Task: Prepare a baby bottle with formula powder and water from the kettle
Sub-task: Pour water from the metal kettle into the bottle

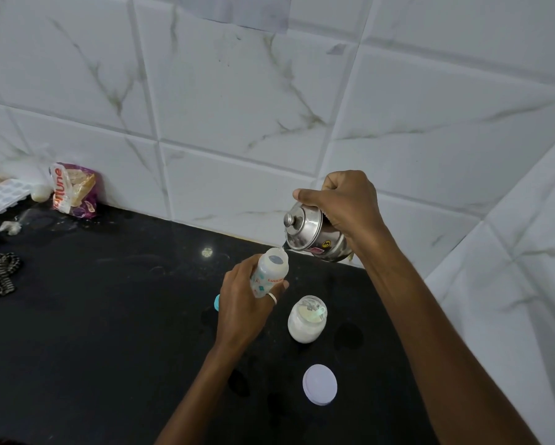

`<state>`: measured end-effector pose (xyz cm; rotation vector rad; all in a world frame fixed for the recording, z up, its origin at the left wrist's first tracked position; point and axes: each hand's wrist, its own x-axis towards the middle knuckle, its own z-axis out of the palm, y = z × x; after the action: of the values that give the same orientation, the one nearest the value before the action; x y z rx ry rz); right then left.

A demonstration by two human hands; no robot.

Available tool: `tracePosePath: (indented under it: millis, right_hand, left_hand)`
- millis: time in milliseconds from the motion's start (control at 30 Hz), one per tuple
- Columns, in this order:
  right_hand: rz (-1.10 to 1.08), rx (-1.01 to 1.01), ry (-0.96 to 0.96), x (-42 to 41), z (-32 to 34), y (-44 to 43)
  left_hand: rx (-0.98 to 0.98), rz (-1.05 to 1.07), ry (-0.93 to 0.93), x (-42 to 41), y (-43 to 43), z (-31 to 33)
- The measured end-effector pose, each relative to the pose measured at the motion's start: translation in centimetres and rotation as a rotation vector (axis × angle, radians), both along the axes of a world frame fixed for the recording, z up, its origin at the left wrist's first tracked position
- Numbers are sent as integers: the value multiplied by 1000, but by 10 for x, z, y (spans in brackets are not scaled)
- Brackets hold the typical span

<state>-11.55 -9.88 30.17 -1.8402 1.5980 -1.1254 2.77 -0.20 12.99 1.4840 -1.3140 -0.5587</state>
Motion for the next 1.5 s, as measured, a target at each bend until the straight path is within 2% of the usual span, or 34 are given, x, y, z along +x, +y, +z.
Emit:
tracePosePath:
  millis: [633, 1500]
  right_hand:
    - [11, -10, 23, 6, 4, 0]
    - [21, -4, -38, 3, 2, -2]
  left_hand:
    - [5, 29, 6, 5, 0, -2]
    - [21, 34, 26, 3, 1, 1]
